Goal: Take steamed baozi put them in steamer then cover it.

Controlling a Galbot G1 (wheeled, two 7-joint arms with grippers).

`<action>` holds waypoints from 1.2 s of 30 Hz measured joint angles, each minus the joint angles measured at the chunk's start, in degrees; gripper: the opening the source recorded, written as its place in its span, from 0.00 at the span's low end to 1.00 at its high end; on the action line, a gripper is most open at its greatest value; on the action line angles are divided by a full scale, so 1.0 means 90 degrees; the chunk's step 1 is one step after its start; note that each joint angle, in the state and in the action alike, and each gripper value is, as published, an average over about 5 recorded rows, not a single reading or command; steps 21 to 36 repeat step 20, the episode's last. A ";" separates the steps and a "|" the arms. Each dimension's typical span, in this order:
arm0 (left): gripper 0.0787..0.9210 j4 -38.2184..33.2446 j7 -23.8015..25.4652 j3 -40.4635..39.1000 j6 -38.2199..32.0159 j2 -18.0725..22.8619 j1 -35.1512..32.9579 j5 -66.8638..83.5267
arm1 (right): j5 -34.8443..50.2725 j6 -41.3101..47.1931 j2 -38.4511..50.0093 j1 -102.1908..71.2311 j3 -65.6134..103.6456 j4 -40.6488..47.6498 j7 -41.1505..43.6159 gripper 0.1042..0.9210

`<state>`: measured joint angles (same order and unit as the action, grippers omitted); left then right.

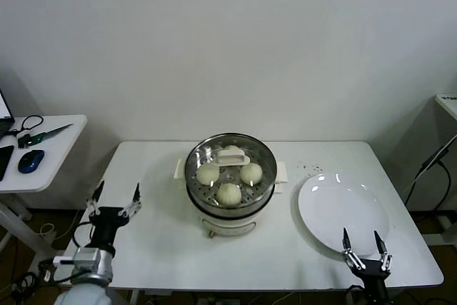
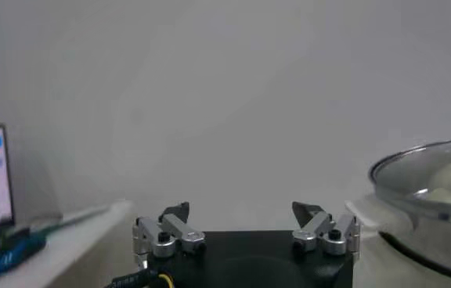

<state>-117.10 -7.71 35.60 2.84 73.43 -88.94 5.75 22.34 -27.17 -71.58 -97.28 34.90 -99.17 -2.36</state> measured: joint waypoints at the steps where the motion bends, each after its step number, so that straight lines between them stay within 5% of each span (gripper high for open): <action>1: 0.88 0.0043 0.0008 0.0019 -0.0084 0.0024 -0.0061 0.0117 | 0.0013 0.0025 0.0015 0.0000 -0.0002 0.0000 0.0013 0.88; 16: 0.88 0.0506 0.0168 0.0009 -0.0824 0.0183 -0.0595 0.0956 | 0.0088 0.0204 0.0092 0.0067 -0.0003 -0.0022 0.0122 0.88; 36: 0.88 0.0546 0.0178 0.0009 -0.0884 0.0194 -0.0641 0.1026 | 0.0098 0.0220 0.0098 0.0081 -0.0003 -0.0013 0.0131 0.88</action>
